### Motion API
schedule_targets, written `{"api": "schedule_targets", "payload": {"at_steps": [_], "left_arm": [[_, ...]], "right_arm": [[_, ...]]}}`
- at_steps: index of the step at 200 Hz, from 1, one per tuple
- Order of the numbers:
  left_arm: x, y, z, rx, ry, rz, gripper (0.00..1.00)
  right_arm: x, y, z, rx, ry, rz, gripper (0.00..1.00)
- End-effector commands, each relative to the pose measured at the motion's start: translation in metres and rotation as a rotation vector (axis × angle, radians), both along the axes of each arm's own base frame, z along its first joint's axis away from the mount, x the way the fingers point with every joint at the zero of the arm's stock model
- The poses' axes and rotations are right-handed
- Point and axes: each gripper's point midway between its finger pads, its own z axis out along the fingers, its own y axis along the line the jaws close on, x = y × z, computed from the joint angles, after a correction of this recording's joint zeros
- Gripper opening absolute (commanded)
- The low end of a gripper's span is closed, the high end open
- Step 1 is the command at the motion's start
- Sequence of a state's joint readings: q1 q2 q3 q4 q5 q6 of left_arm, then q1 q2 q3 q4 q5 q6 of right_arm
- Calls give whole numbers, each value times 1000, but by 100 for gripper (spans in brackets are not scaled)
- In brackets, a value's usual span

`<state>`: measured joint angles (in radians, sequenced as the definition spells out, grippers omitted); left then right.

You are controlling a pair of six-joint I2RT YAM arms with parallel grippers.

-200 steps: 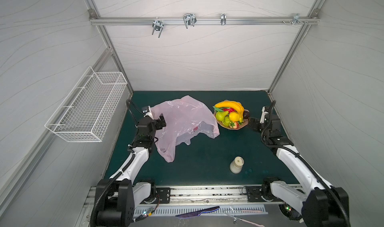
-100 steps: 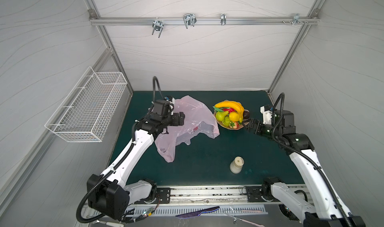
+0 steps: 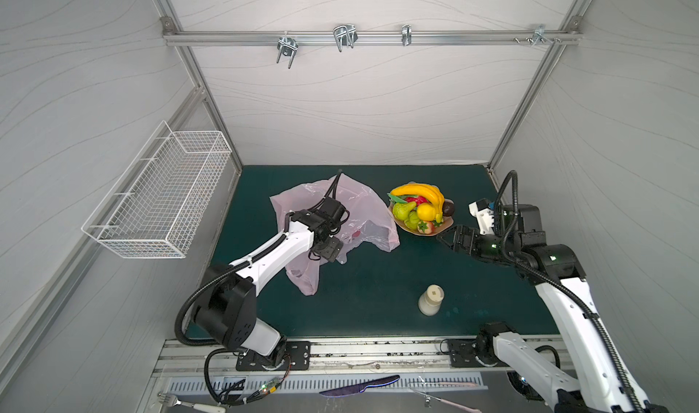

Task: Place the fruits into the plastic bag
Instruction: Open the plastic bag at the center of the table.

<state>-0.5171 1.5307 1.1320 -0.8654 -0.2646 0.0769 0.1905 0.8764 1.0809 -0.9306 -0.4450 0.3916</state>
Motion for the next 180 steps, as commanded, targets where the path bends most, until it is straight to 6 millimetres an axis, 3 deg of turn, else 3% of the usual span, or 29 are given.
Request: {"api": "schedule_targets", "payload": {"at_steps": [1, 60, 117, 137, 180], "left_arm": [[14, 2, 0, 114, -14, -29, 89], [54, 13, -22, 298, -93, -10, 83], [73, 9, -33, 330, -143, -5, 80], [75, 10, -36, 342, -144, -2, 71], [83, 6, -17, 303, -193, 41, 35]], "right_arm": [[-8, 2, 1, -1, 15, 26, 99], [-9, -3, 10, -15, -49, 11, 99], [-14, -8, 26, -3, -152, -18, 99], [-14, -9, 21, -13, -136, -24, 99], [-11, -13, 13, -24, -118, -50, 99]]}}
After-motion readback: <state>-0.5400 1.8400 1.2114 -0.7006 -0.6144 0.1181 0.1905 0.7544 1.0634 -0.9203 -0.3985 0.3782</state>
